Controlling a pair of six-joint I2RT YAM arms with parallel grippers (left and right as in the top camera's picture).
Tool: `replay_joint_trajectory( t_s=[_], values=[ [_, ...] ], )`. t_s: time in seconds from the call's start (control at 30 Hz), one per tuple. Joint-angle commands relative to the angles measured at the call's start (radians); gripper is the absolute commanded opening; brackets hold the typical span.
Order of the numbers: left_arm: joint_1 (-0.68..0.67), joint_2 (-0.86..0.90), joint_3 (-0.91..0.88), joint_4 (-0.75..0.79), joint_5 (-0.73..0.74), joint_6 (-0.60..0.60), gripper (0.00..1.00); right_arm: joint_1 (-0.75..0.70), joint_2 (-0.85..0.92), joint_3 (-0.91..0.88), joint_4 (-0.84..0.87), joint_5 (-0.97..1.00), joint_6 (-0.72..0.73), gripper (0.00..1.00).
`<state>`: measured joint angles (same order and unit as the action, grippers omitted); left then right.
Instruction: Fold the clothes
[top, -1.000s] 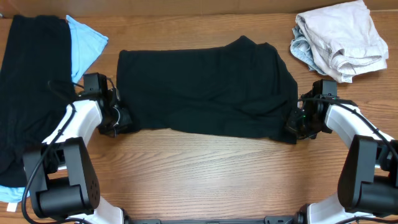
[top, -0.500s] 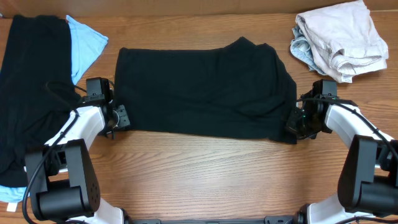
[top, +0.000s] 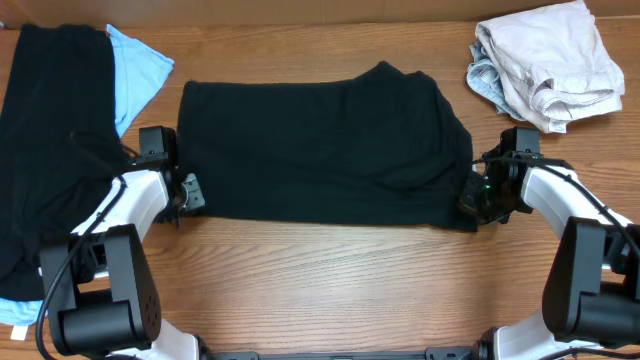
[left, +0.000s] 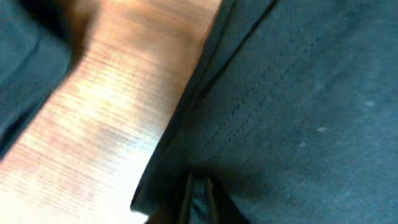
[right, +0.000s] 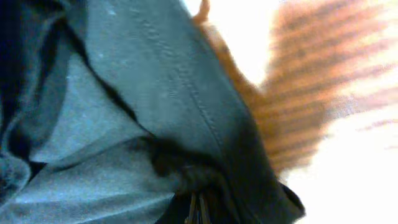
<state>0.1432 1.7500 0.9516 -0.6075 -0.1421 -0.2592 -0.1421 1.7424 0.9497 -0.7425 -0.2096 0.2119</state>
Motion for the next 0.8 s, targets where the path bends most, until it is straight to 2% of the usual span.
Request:
replay_joint_trajectory(
  t_s=[0.0,0.23,0.3,0.33,0.4,0.53,0.57,0.67,0.77],
  values=[
    [0.008,0.029,-0.041,-0.093,-0.058,-0.067,0.17,-0.002,0.019,0.053,-0.04,0.059,-0.008,0.04],
    [0.008,0.029,-0.039,-0.208,-0.048,-0.071,0.26,-0.002,0.019,0.243,-0.197,0.058,-0.018,0.04],
    [0.008,0.028,-0.029,-0.228,-0.04,-0.07,0.42,-0.002,0.019,0.314,-0.253,0.058,-0.031,0.06],
    [0.008,0.028,-0.017,-0.243,-0.031,-0.071,0.55,-0.002,0.019,0.343,-0.278,0.058,-0.037,0.08],
    [0.008,0.028,0.019,-0.284,-0.009,-0.066,0.97,-0.002,0.019,0.416,-0.344,0.046,-0.069,0.13],
    [0.008,0.028,0.142,-0.408,0.012,-0.051,1.0,0.001,0.019,0.571,-0.483,-0.003,-0.141,0.35],
    [0.008,0.028,0.184,-0.446,0.012,-0.051,1.0,0.004,0.019,0.602,-0.508,-0.01,-0.154,0.42],
    [0.006,0.028,0.33,-0.562,0.015,-0.036,1.0,0.024,0.019,0.695,-0.57,-0.017,-0.186,0.72],
    [0.005,0.028,0.493,-0.66,0.085,0.038,1.0,0.059,0.019,0.764,-0.591,-0.017,-0.187,0.89]
  ],
)
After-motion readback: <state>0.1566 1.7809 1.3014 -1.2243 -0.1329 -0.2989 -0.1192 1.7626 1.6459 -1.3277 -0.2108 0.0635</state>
